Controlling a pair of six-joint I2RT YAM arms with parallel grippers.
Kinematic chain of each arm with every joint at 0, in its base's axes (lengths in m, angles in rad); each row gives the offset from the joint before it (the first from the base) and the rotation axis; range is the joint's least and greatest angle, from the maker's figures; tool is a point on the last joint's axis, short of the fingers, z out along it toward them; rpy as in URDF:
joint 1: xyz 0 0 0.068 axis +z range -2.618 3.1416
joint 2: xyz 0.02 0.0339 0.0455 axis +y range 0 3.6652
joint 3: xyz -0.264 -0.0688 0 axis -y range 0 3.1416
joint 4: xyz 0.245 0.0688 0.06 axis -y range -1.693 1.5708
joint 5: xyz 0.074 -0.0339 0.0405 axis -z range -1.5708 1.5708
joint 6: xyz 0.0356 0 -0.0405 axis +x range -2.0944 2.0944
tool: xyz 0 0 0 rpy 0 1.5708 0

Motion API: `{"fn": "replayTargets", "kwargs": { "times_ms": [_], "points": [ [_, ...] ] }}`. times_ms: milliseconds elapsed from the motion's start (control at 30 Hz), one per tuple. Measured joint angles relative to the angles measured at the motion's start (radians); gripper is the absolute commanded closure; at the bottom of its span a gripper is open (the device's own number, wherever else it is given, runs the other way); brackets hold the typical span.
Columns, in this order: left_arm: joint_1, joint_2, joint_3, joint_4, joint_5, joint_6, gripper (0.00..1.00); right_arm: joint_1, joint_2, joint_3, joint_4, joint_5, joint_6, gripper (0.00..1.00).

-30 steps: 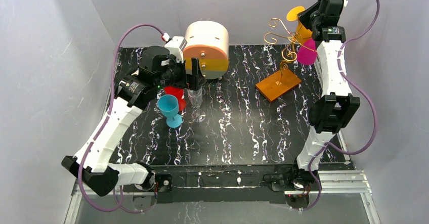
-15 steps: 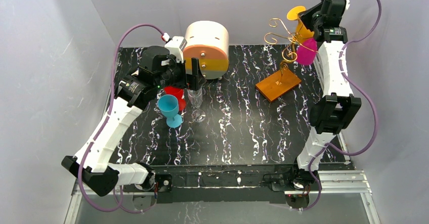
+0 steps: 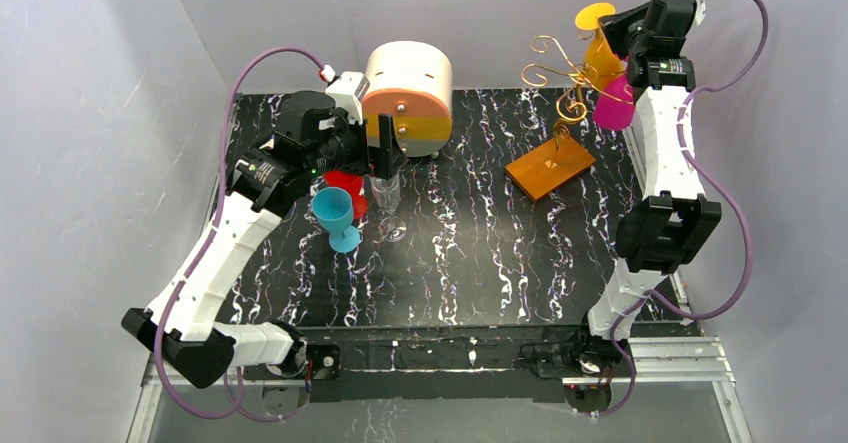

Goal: Take the wine glass off the wine glass rack
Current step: Pick up the wine glass from the wine rack.

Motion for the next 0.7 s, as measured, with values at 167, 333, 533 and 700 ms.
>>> {"fn": "replayTargets", "kwargs": {
  "times_ms": [167,333,533,700],
  "points": [
    [0.000,0.000,0.000,0.000,0.001,0.000,0.02,0.000,-0.002,0.000,-0.017,0.014,0.000,0.99],
    [0.000,0.000,0.000,0.000,0.002,0.000,0.02,-0.001,-0.002,0.003,-0.024,0.009,-0.012,0.99],
    [0.000,0.000,0.000,0.000,0.003,0.000,0.02,-0.003,-0.002,0.002,-0.018,-0.051,-0.014,0.99],
    [0.000,0.000,0.000,0.000,0.003,0.000,0.02,-0.003,-0.002,0.001,-0.023,-0.128,-0.020,0.99]
  ]
}}
